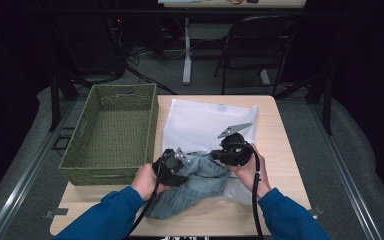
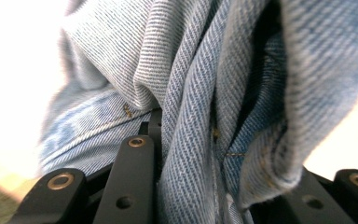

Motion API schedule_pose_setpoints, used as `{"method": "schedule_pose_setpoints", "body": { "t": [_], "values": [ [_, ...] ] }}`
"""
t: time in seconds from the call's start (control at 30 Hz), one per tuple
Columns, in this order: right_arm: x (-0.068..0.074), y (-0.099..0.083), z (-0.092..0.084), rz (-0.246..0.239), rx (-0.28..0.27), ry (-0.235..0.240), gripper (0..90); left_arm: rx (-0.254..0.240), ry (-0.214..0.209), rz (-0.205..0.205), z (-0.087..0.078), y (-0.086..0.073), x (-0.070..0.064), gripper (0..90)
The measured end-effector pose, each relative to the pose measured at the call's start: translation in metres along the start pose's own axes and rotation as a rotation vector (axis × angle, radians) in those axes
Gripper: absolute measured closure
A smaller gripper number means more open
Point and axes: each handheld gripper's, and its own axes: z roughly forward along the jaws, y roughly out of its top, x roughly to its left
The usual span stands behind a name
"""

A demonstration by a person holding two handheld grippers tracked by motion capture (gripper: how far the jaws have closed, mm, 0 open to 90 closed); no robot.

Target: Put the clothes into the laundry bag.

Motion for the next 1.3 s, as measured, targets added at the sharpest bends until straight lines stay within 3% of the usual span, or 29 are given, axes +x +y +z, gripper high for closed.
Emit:
{"method": "schedule_pose_setpoints", "body": {
  "t": [0.03,0.07,0.1,0.2,0.27,0.33,0.5,0.57,0.63,0.67,0.7,0.73,0.8,0.87,1.0,1.13,1.17,1.23,1.3],
  "values": [
    [0.0,0.0,0.0,0.0,0.0,0.0,90.0,0.0,0.0,0.0,0.0,0.0,0.0,71.7],
    [0.005,0.002,-0.005,-0.008,-0.024,0.003,90.0,-0.014,-0.006,-0.037,-0.003,0.002,0.003,71.7],
    [0.007,0.003,-0.008,-0.011,-0.041,0.011,90.0,-0.014,-0.006,-0.037,-0.003,0.002,0.003,71.7],
    [0.01,0.004,-0.01,0.008,-0.075,0.048,90.0,0.033,-0.017,-0.076,0.015,0.005,0.007,71.4],
    [0.01,0.004,-0.009,0.009,-0.069,0.055,90.0,0.052,-0.018,-0.072,0.023,0.006,0.007,71.5],
    [0.011,0.002,-0.007,0.013,-0.059,0.063,90.0,0.079,-0.033,-0.113,0.042,0.008,0.012,71.3],
    [0.015,-0.001,-0.002,0.0,-0.043,0.086,90.0,0.059,-0.048,-0.173,0.048,0.013,0.022,70.2],
    [0.015,-0.002,0.004,-0.013,-0.022,0.081,90.0,0.026,-0.018,-0.159,0.048,0.015,0.02,66.5],
    [0.013,-0.004,0.007,-0.017,0.0,0.071,90.0,0.006,0.016,-0.09,0.045,0.015,0.013,51.9],
    [0.011,-0.005,0.008,-0.009,0.002,0.066,90.0,0.006,0.016,-0.09,0.045,0.015,0.013,43.1],
    [0.01,-0.006,0.008,-0.007,0.005,0.063,90.0,-0.01,0.032,-0.05,0.037,0.015,0.005,35.2],
    [0.007,-0.006,0.008,-0.003,0.002,0.058,90.0,-0.01,0.032,-0.05,0.037,0.015,0.005,29.6],
    [0.005,-0.007,0.007,0.005,-0.001,0.056,90.0,-0.044,0.044,-0.001,0.018,0.011,-0.005,22.4],
    [0.005,-0.007,0.008,0.001,-0.002,0.054,90.0,-0.06,0.071,0.018,0.008,0.007,-0.008,23.8],
    [0.006,-0.006,0.008,-0.005,-0.007,0.046,90.0,-0.073,0.072,-0.001,0.009,0.001,-0.007,27.3],
    [0.007,-0.005,0.009,-0.007,-0.007,0.047,90.0,-0.038,0.026,0.002,0.036,-0.002,0.002,66.9],
    [0.007,-0.004,0.009,-0.007,-0.008,0.048,90.0,-0.003,0.019,0.013,0.04,0.001,0.001,71.0],
    [0.007,-0.004,0.007,-0.001,-0.022,0.059,90.0,0.04,0.047,0.018,0.044,0.007,-0.002,74.0],
    [0.01,-0.003,0.004,-0.001,-0.033,0.071,90.0,0.044,0.045,0.0,0.044,0.01,-0.003,74.9]
  ]
}}
